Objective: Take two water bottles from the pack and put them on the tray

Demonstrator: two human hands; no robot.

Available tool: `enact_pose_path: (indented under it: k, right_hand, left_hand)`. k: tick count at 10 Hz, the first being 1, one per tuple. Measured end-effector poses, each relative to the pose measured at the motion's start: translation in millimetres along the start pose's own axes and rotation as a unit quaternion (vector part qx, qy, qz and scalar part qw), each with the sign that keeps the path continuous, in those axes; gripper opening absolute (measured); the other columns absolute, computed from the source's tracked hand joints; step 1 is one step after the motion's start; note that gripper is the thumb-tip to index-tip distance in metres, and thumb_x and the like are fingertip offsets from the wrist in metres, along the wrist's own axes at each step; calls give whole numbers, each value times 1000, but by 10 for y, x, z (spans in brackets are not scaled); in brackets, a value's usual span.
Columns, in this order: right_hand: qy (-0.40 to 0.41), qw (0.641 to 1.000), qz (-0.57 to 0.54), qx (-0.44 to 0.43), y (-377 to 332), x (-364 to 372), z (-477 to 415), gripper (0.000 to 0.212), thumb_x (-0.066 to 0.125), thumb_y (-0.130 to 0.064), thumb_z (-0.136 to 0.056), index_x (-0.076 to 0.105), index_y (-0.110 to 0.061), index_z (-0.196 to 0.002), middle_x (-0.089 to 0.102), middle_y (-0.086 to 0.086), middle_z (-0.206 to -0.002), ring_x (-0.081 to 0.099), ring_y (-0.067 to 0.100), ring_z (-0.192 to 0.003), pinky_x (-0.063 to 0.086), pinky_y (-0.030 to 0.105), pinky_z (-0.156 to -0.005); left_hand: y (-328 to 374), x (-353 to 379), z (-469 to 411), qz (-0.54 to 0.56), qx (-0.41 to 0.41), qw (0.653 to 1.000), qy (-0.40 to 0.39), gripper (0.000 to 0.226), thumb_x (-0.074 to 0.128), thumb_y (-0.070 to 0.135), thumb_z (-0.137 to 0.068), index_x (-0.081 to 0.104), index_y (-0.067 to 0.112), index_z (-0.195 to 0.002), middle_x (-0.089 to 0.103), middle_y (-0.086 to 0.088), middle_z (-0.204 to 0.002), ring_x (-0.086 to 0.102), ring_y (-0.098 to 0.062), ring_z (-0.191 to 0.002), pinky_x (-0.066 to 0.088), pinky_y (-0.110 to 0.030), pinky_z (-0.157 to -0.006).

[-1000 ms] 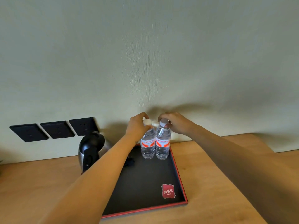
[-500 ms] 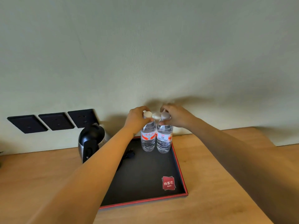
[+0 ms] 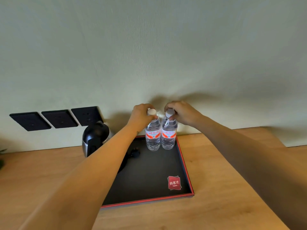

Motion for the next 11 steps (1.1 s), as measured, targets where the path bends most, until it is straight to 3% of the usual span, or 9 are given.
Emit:
enact_pose_path:
  k: [1,2,4,5,7,8,9,11]
  right_hand:
    - [4,1000,13,-18,-12,-14,-10,30,63,7,-73,62,-8,-100,66,13,-106,58,27,-96,37,27,-71]
    - [16,1000,9,-16,18,-10,-9,32,60,10,-74,62,-8,-100,66,14,-105,60,26,-91,36,24,-68]
    - [37,999,11,-13,22,-17,40,31,63,6,-74,62,-7,-101,64,17,-104,58,31,-91,40,30,-71]
    - [34,999,6,0,24,-41,68,29,65,1,-74,61,-8,-101,64,17,-104,57,33,-93,42,34,-73]
    - [15,1000,-3,20,15,-41,127,33,63,-4,-77,57,-10,-110,60,17,-111,57,33,-96,44,37,-79]
    - [-8,999,-17,36,-37,-22,164,41,61,-7,-80,50,-10,-120,54,18,-124,53,33,-108,43,37,-87]
    - [-13,998,-13,61,-146,-94,258,50,59,-12,-83,41,-10,-130,45,16,-137,45,32,-122,39,37,-96]
    - [48,996,19,67,-503,-485,513,47,53,-27,-87,39,-14,-131,45,13,-139,45,30,-122,39,39,-99]
  left_hand:
    - [16,4,-37,-13,-8,1000,1,34,70,13,-74,66,5,-108,68,-17,-109,60,-30,-99,40,-25,-78]
    - [15,1,-63,-15,-12,1000,8,35,68,14,-76,65,6,-110,68,-17,-112,60,-30,-102,39,-24,-79]
    - [58,19,-46,-20,9,1000,-2,29,70,11,-74,68,6,-103,70,-17,-101,59,-26,-88,36,-21,-73]
    - [88,22,-20,-17,17,1000,-2,28,71,11,-73,70,8,-101,71,-15,-97,51,-16,-79,35,-18,-70]
    - [154,9,14,-20,21,999,-30,32,72,13,-74,66,6,-104,69,-18,-104,58,-26,-90,37,-23,-74]
    - [185,11,48,-48,22,998,-46,34,69,14,-76,61,7,-109,66,-19,-110,59,-31,-96,41,-28,-73]
    - [253,-12,144,-104,25,991,-82,54,65,21,-80,46,11,-130,57,-18,-127,53,-33,-114,45,-38,-88]
    - [479,-434,355,-180,70,980,-48,55,56,39,-86,41,16,-134,54,-13,-130,49,-28,-121,44,-40,-93]
Point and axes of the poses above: each hand's wrist, its own z-axis away from the middle knuckle, its own x-axis out of the palm, y = z × x, the point moved 7 cm from there along -z, towards the middle knuckle
